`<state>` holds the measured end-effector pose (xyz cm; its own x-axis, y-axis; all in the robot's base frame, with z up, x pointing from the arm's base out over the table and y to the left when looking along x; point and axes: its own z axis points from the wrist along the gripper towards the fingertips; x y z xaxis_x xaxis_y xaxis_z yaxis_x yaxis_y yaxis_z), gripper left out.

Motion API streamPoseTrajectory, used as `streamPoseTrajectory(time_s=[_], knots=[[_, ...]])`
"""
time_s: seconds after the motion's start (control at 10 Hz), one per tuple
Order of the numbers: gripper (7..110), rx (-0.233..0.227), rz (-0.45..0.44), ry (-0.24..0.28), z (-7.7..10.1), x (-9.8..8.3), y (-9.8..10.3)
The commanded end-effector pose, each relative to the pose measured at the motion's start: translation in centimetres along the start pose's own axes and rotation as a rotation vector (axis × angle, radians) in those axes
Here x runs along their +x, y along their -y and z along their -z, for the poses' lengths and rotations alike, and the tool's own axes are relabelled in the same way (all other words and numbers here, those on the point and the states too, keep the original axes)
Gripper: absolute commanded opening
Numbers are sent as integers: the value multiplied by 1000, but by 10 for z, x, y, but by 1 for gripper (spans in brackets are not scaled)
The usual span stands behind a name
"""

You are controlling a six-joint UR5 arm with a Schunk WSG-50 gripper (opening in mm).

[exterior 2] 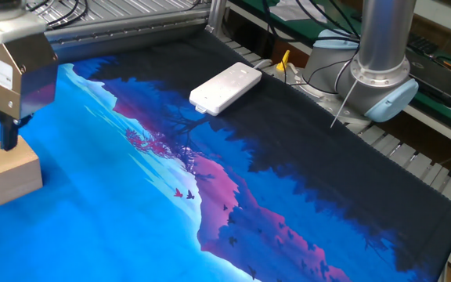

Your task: Hold a small block with the gripper and sweep it from left to right on the table

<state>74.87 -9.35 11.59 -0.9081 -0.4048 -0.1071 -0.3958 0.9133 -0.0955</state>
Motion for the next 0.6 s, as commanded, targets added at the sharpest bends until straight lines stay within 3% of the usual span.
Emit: streamPoseTrajectory(time_s=[0.0, 0.2, 0.5], knots=[[7, -3, -19, 10, 4, -3, 0], [7, -12, -54, 9, 6, -3, -4], [7, 44, -206, -15, 8, 3, 7]])
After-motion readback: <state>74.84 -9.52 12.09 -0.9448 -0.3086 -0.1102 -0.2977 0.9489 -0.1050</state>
